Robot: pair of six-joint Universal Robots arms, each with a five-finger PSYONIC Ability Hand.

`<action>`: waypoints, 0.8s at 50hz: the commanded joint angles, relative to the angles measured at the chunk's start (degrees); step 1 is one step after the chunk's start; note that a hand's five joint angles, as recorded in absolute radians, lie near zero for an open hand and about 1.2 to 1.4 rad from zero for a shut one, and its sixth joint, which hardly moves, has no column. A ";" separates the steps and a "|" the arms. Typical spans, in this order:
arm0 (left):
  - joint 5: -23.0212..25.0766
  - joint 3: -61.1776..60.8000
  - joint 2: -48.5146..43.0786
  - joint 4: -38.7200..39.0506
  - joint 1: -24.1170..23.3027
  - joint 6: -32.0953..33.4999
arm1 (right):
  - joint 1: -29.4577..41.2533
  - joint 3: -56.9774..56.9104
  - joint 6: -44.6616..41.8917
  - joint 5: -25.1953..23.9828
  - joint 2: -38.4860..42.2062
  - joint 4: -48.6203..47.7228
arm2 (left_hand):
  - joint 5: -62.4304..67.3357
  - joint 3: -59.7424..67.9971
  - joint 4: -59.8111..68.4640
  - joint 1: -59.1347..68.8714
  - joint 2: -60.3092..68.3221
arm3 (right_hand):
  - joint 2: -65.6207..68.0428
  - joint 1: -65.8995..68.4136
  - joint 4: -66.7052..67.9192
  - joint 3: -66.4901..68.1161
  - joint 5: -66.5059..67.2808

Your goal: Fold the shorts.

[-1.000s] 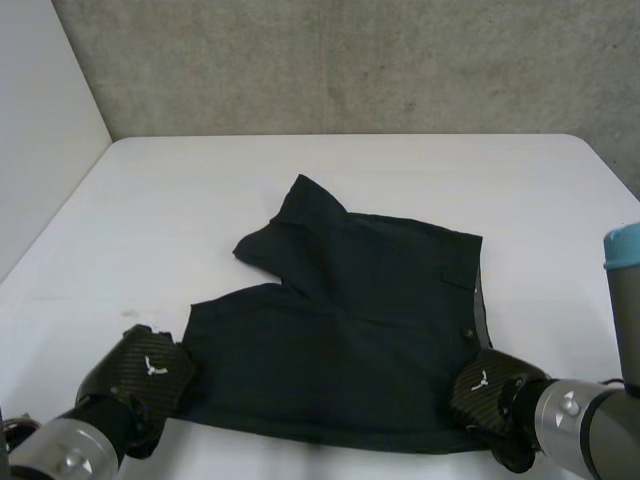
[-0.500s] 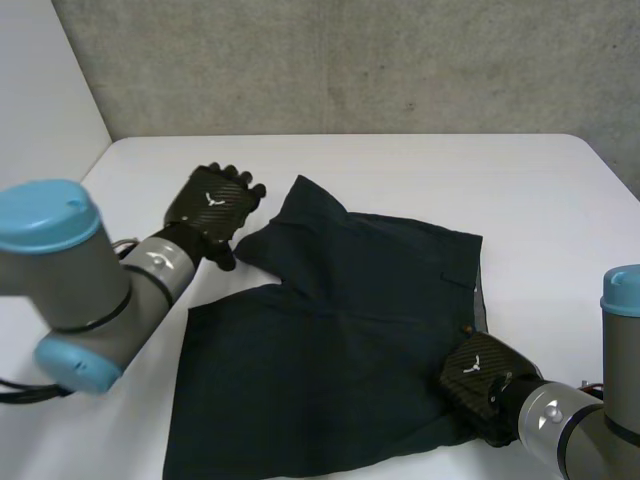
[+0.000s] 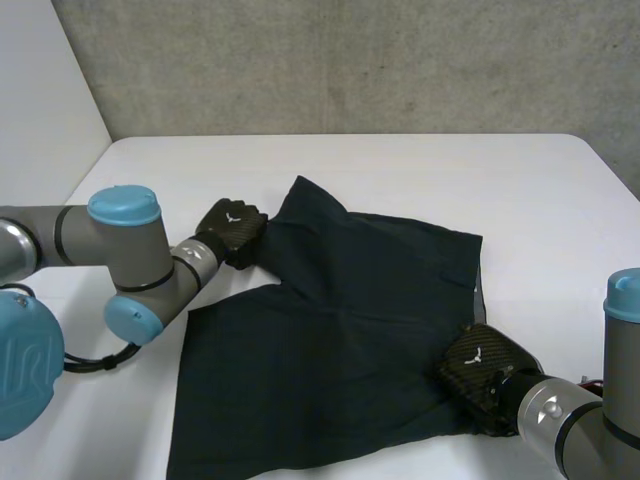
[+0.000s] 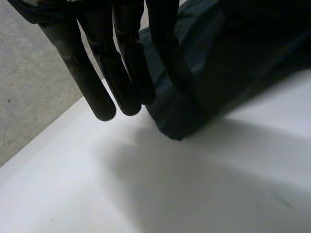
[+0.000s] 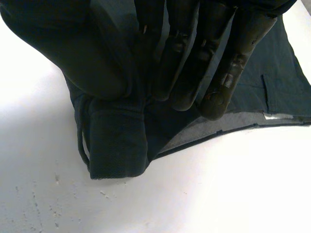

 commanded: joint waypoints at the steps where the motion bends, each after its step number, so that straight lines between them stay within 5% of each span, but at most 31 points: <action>1: -2.65 0.17 -0.38 -0.53 -0.04 1.67 | -0.22 -0.09 1.94 0.00 -0.28 -0.02 | 20.46 20.19 19.96 18.55 19.98 | 12.48 23.33 11.65 12.51 12.87; 17: -23.66 -8.35 9.02 -3.51 -4.61 14.15 | -0.14 -0.62 2.56 -0.27 -0.55 -0.37 | 20.46 20.19 19.96 18.55 19.98 | 12.48 23.33 11.65 12.51 12.87; 19: -23.75 -8.44 8.94 -3.34 -5.31 13.98 | -0.14 -0.62 2.74 -0.36 -0.55 -0.37 | 10.63 10.36 10.13 8.72 10.15 | 12.48 23.33 11.65 12.51 12.87; 20: -23.66 -8.53 8.85 -3.25 -5.66 13.98 | -0.05 -0.62 2.91 -0.36 -0.55 -0.37 | -0.77 -1.04 -1.26 -2.68 -1.24 | 12.48 23.33 11.65 12.51 12.87; 21: -23.49 -8.62 8.67 -3.25 -6.54 14.06 | -0.05 -0.62 3.35 -0.53 -0.63 -0.37 | -28.86 -29.13 -29.35 -30.77 -29.34 | 12.48 23.33 11.65 12.51 12.87; 22: -23.49 -8.53 8.67 -3.16 -6.89 14.06 | -0.05 -0.62 3.53 -0.53 -0.63 -0.37 | -34.47 -34.74 -34.96 -36.38 -34.95 | 12.48 23.33 11.65 12.51 12.87; 26: -23.58 -8.70 9.37 -2.46 -7.51 13.54 | -0.14 -0.88 4.49 -0.62 -0.63 -0.72 | -48.97 -49.24 -49.46 -50.88 -49.44 | 12.48 23.33 11.65 12.51 12.87; 29: -24.10 -9.58 11.47 -2.28 -7.51 12.92 | 0.12 -1.75 6.68 -0.71 -0.63 -1.69 | -46.64 -46.91 -47.14 -48.55 -47.12 | 12.48 23.33 11.65 12.51 12.87; 36: -23.93 -19.94 27.20 -7.19 -7.60 -1.65 | 0.04 -7.11 15.29 -0.53 -0.55 -2.22 | -34.02 -34.29 -34.52 -35.93 -34.50 | 12.48 23.33 11.65 12.51 12.87; 40: -23.40 -25.57 35.20 -19.92 -8.91 -12.63 | -0.22 -10.89 18.81 -0.44 1.12 -2.04 | -34.52 -34.79 -35.02 -36.43 -35.00 | 12.48 23.33 11.65 12.51 12.87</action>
